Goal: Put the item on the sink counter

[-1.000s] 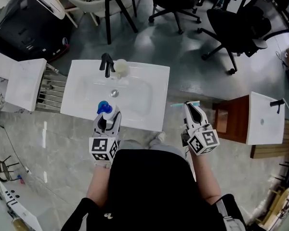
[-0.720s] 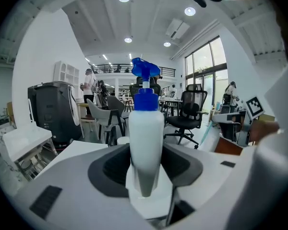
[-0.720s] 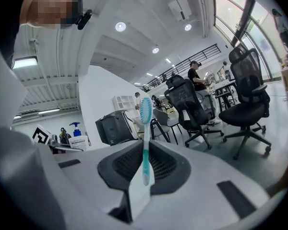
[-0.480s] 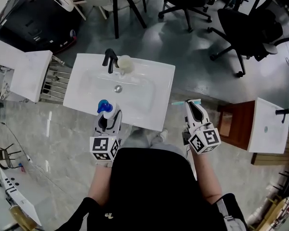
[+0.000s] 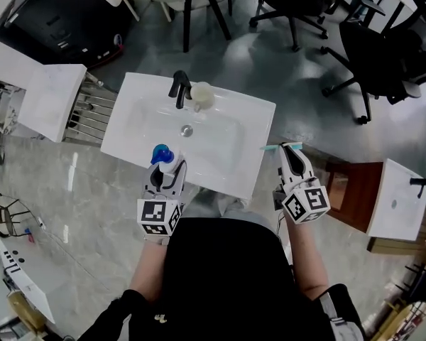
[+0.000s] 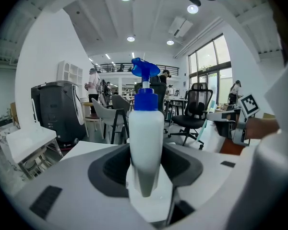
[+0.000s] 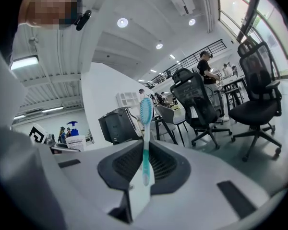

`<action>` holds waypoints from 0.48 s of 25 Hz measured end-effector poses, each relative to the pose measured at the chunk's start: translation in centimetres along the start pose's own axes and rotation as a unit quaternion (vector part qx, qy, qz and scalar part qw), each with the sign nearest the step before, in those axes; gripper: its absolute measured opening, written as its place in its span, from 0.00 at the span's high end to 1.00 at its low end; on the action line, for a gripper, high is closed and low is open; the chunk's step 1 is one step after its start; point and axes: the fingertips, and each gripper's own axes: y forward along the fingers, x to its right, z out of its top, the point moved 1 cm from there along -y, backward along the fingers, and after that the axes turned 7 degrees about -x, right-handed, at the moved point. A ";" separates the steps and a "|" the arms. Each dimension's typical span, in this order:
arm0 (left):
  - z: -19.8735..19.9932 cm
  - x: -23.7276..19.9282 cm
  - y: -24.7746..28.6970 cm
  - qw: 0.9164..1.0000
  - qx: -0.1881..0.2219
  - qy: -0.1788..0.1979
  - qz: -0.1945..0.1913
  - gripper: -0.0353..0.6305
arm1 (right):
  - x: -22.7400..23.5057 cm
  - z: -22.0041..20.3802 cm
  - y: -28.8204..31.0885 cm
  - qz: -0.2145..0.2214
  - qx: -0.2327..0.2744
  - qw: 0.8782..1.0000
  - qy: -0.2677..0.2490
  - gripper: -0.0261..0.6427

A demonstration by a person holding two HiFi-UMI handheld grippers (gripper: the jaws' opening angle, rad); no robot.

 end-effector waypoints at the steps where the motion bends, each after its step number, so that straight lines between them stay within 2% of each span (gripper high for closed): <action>1: 0.0 -0.5 0.1 1.000 -0.001 0.000 0.000 0.64 | -0.3 0.1 0.7 0.002 -0.001 1.000 -0.001 0.88; 12: 0.3 -6.8 1.3 1.000 0.000 -0.008 -0.008 0.64 | -4.3 1.3 8.6 0.012 -0.010 1.000 -0.020 0.88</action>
